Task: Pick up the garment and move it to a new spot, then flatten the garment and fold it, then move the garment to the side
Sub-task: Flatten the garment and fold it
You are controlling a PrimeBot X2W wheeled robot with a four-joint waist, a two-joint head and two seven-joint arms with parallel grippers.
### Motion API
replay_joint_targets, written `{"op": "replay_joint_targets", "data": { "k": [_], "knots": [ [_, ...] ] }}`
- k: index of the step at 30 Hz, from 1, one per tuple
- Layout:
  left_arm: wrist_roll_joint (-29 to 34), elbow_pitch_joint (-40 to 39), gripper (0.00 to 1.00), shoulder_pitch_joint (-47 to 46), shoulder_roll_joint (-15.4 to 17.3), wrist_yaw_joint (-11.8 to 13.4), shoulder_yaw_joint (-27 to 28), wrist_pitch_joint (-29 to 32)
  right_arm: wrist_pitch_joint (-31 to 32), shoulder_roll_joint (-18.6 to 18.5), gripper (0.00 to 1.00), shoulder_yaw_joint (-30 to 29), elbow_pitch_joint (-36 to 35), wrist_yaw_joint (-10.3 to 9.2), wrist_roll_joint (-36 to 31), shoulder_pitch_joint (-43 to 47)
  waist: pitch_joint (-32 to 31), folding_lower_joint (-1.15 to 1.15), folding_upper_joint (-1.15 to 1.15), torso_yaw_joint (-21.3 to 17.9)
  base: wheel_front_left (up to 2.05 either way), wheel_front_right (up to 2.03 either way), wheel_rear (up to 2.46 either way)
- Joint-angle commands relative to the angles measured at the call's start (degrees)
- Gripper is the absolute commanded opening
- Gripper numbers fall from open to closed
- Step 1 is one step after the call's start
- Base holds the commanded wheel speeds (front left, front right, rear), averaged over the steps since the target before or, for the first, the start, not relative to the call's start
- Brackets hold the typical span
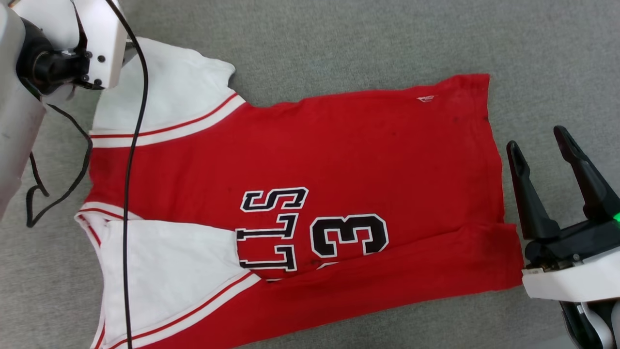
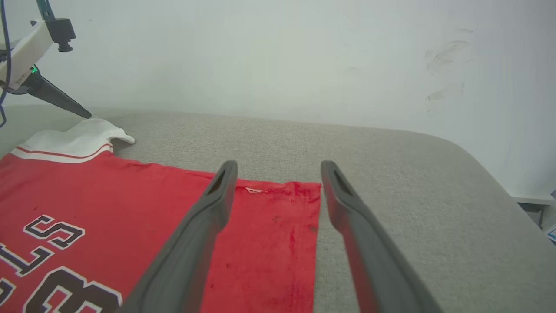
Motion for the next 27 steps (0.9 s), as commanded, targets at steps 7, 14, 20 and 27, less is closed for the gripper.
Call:
{"op": "replay_joint_targets", "data": {
  "k": [7,14,20,27],
  "knots": [
    [-0.87,5.03,1.0,0.89,-0.75,-0.59,-1.37,1.89,-1.6,-0.72,1.0,0.94,1.76,-0.05,0.43,-2.74,3.75,-0.01,0.0,-1.37,0.0,0.0,0.0],
    [-0.96,5.32,0.0,2.36,-0.64,-1.4,-2.97,1.45,-2.46,-1.19,1.0,0.42,3.08,-0.05,0.47,-3.38,2.99,-0.01,0.0,-0.92,0.0,0.0,0.0],
    [-0.49,3.02,0.0,1.48,-1.31,-1.82,-3.45,-4.47,-1.07,-3.59,1.0,-1.61,3.92,-0.05,1.42,-5.38,-0.5,-0.01,0.0,0.74,0.0,0.0,0.0],
    [-1.18,-1.39,0.0,4.0,-1.59,-1.84,-5.37,-11.2,8.68,-11.09,1.0,-2.36,2.78,-0.05,3.32,-9.96,-4.92,-0.01,0.0,3.9,0.0,0.0,0.0]
  ]
}}
